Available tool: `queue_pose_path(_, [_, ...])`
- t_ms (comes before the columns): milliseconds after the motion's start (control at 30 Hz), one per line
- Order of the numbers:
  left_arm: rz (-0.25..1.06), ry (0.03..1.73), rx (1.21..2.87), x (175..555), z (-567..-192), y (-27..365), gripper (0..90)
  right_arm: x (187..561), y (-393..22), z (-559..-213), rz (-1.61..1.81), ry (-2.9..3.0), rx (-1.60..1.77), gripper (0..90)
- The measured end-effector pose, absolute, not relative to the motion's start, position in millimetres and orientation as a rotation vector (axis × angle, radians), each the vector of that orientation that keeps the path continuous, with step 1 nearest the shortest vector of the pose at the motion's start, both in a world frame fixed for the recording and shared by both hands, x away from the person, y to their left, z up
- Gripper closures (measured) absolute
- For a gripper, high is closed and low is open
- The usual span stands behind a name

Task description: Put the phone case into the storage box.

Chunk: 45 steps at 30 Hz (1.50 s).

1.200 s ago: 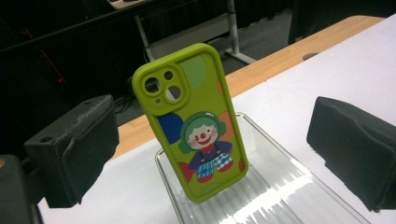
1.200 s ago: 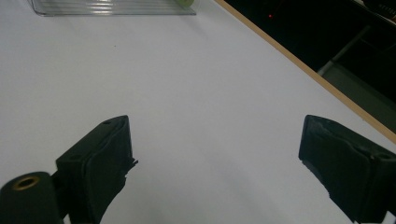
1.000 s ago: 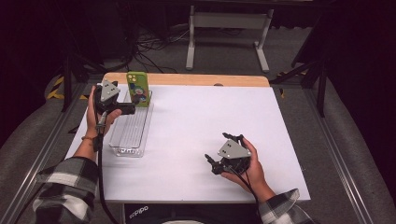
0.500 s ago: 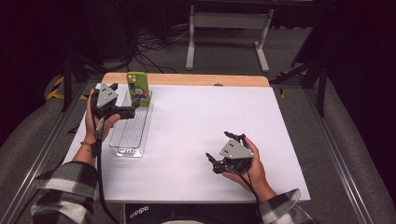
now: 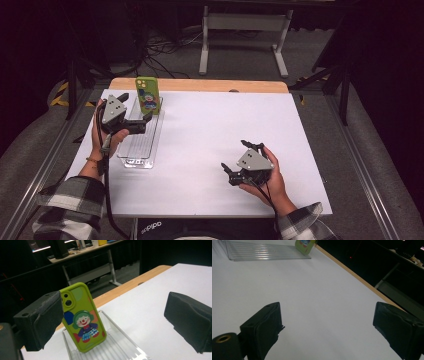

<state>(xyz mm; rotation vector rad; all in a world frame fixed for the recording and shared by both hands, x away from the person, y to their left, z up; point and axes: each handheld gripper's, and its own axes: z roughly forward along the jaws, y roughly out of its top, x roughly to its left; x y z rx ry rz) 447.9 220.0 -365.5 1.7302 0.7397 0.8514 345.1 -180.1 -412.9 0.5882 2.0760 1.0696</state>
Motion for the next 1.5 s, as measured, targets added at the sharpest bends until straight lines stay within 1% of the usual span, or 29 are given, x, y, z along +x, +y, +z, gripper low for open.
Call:
queue_pose_path(267, [0.855,0.709,1.732,435,-363,217,3.1,344,-179,-412,1.077,2.072,0.578,9.1])
queue_pose_path(433, [0.833,0.682,1.727,426,-363,216,3.1,342,-179,-411,1.084,2.081,0.57,9.4])
queue_pose_path(1167, [0.819,0.599,1.732,403,-361,208,3.1,338,-179,-409,1.09,2.057,0.546,9.4])
queue_pose_path(1500, [0.803,0.555,1.749,392,-362,198,3.1,337,-179,-407,1.099,2.045,0.534,9.4])
